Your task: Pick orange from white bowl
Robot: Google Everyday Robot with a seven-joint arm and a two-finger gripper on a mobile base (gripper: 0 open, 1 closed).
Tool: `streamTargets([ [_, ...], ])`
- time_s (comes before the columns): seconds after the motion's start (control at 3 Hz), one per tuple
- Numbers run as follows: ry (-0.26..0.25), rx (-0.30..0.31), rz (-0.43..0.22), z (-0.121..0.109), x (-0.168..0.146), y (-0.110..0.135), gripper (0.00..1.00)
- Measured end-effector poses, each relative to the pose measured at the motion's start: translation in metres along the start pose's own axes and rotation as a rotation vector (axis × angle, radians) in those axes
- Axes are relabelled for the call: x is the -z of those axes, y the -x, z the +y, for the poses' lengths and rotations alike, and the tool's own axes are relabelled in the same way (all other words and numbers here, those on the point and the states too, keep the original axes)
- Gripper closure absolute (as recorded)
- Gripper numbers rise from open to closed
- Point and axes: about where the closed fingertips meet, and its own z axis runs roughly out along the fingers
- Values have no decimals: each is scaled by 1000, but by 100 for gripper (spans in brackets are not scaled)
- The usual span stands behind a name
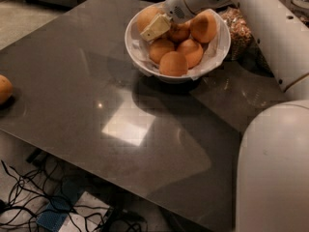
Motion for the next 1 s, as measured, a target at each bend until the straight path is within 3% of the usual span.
streamTargets([
  [0.33,-13,49,17,-2,25,8,100],
  [1.0,2,144,89,20,76,1,100],
])
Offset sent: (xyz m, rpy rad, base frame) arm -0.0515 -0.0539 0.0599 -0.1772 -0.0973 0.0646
